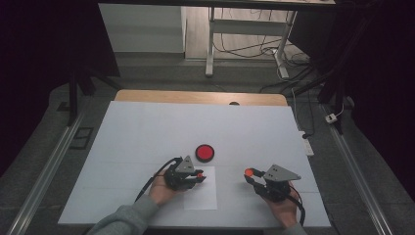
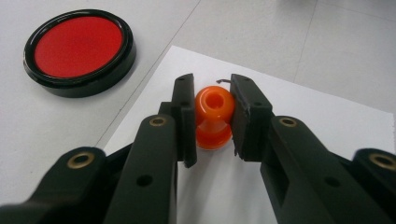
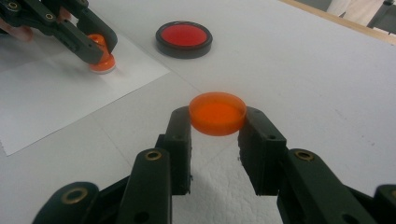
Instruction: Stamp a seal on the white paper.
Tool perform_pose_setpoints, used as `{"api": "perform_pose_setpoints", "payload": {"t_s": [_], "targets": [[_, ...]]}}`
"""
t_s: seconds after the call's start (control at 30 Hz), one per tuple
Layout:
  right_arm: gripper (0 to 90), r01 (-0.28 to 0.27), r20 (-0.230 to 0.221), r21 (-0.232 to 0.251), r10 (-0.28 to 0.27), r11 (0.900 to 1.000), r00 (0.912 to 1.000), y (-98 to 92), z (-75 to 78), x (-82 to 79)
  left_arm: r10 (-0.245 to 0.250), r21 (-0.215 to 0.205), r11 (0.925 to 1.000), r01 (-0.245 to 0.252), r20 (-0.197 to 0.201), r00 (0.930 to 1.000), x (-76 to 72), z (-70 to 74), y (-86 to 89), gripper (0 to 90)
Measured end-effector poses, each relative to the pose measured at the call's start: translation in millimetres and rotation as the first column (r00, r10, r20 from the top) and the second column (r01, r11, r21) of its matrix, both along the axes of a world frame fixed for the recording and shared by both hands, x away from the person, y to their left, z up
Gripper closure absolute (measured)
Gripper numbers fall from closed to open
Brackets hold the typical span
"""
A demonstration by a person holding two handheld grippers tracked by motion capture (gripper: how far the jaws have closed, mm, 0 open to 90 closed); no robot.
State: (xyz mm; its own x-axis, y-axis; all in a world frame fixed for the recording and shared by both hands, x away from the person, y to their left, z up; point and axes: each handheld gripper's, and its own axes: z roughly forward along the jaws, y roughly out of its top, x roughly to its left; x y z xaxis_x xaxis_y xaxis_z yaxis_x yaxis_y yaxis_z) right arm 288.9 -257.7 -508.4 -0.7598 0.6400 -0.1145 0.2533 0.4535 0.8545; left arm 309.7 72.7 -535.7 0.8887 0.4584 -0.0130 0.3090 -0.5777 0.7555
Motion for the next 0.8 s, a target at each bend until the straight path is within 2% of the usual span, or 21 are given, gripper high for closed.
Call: {"api": "perform_pose_setpoints", "payload": {"t_s": [0.8], "targets": [[64.6,0.005,0.006,-0.001,-0.005,1.000,1.0000,-0.5,1.8,-0.9,0.004,-0.004,1.0000,-0.004,0.009,0.9999,-1.0,-0.4,0.4,72.9]]}}
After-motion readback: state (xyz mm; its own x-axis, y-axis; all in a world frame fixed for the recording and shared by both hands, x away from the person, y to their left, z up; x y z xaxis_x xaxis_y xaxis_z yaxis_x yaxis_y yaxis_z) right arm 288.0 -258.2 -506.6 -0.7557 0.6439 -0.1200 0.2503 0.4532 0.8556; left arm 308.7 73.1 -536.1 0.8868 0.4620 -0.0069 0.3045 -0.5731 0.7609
